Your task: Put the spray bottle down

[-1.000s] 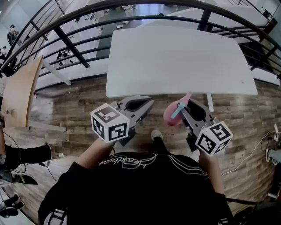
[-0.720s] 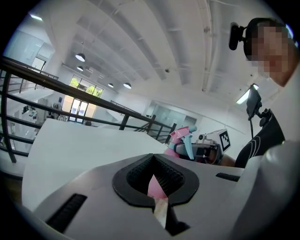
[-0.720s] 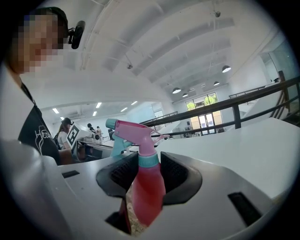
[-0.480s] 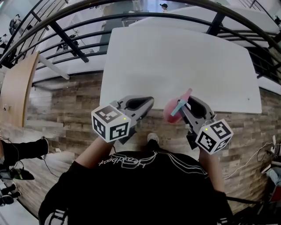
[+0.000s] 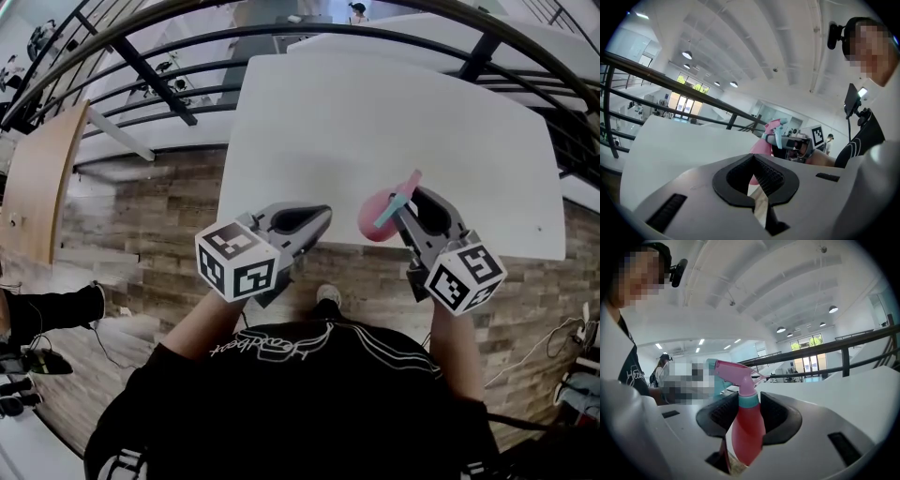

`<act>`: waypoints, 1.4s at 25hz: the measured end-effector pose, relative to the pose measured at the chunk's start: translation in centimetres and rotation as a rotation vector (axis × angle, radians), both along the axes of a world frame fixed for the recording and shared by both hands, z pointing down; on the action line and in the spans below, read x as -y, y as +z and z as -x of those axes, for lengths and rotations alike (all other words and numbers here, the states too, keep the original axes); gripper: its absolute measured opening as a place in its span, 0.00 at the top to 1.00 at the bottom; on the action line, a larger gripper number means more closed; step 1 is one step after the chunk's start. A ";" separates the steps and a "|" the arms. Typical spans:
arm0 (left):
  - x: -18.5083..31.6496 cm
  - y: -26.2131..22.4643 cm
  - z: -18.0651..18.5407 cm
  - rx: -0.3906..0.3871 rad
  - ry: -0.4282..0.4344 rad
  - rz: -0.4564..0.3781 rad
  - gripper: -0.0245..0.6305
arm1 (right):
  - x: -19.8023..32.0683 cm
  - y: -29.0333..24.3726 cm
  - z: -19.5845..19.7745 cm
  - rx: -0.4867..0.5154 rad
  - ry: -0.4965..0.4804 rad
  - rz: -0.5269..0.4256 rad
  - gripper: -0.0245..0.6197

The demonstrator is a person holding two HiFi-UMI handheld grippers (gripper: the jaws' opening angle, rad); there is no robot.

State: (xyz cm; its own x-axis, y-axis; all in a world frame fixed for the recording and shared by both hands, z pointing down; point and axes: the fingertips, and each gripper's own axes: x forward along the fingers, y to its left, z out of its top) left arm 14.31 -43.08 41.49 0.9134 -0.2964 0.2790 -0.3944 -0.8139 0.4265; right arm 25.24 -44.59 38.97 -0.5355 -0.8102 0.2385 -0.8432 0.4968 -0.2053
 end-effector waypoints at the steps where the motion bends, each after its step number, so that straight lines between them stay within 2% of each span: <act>1: 0.3 -0.1 0.1 -0.001 -0.003 -0.003 0.95 | 0.6 -0.1 0.0 -0.014 -0.001 -0.009 0.74; 10: 1.0 1.0 1.2 0.023 -0.041 0.026 0.95 | 4.6 -0.4 0.6 -0.051 -0.019 -0.075 0.74; 18: 1.9 0.9 1.5 0.014 -0.081 0.009 0.95 | 7.8 2.3 0.7 -0.117 -0.009 -0.121 0.74; 24: 2.3 2.2 1.4 0.038 -0.081 0.001 0.95 | 9.5 5.5 0.0 -0.176 0.030 -0.115 0.74; 35: 2.3 3.8 2.3 0.047 -0.086 0.031 0.95 | 10.5 8.4 -0.2 -0.148 0.075 -0.092 0.74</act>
